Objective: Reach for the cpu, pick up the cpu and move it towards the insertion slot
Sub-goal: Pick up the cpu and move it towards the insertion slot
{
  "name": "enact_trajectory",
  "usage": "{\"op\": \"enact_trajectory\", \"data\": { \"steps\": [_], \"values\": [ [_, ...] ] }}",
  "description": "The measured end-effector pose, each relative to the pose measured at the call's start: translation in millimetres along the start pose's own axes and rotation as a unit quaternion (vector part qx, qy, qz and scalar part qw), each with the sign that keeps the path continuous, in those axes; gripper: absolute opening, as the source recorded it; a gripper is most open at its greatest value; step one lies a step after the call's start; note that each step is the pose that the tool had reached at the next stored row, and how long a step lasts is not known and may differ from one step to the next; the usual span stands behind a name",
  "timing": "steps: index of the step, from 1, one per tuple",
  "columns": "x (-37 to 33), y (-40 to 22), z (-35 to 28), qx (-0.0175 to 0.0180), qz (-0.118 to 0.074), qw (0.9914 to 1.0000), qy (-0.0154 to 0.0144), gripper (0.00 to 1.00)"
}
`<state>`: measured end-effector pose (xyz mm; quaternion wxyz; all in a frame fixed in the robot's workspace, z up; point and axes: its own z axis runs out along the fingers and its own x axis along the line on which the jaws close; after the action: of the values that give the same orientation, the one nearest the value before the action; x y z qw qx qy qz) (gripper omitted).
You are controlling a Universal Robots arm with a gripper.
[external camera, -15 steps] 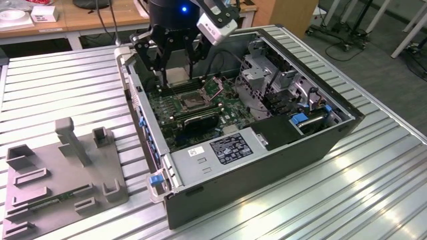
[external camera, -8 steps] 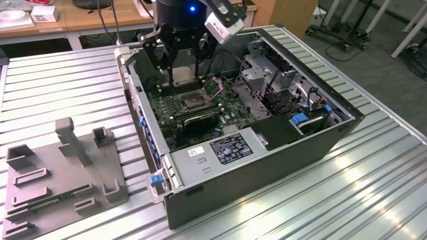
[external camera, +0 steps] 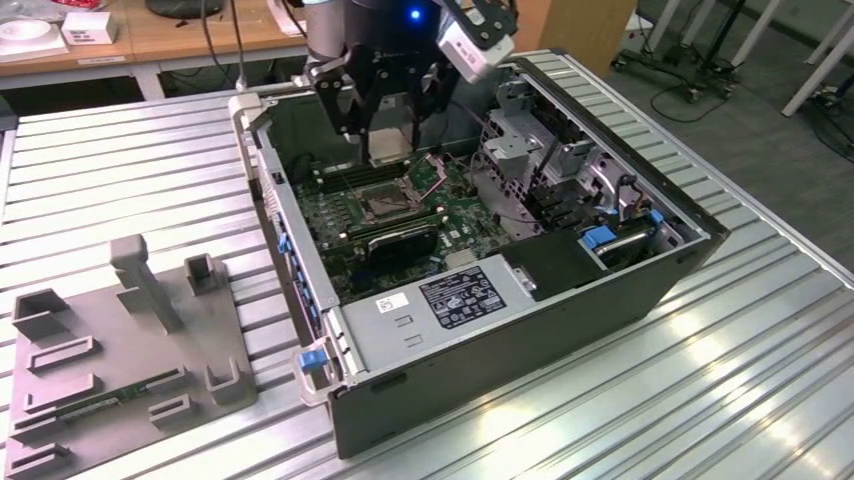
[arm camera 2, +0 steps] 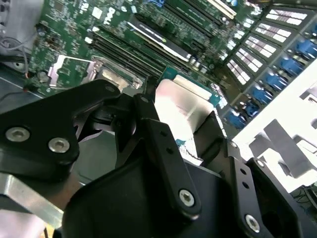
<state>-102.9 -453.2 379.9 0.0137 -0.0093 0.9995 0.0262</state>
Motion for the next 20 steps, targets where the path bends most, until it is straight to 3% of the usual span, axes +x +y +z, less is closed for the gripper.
{"op": "enact_trajectory", "data": {
  "steps": [15,20],
  "values": [
    [-11.0,13.8,1.2,0.0,0.0,1.0,0.0,0.55],
    [-25.3,14.7,1.9,0.0,0.0,1.0,0.0,0.55]
  ]
}}
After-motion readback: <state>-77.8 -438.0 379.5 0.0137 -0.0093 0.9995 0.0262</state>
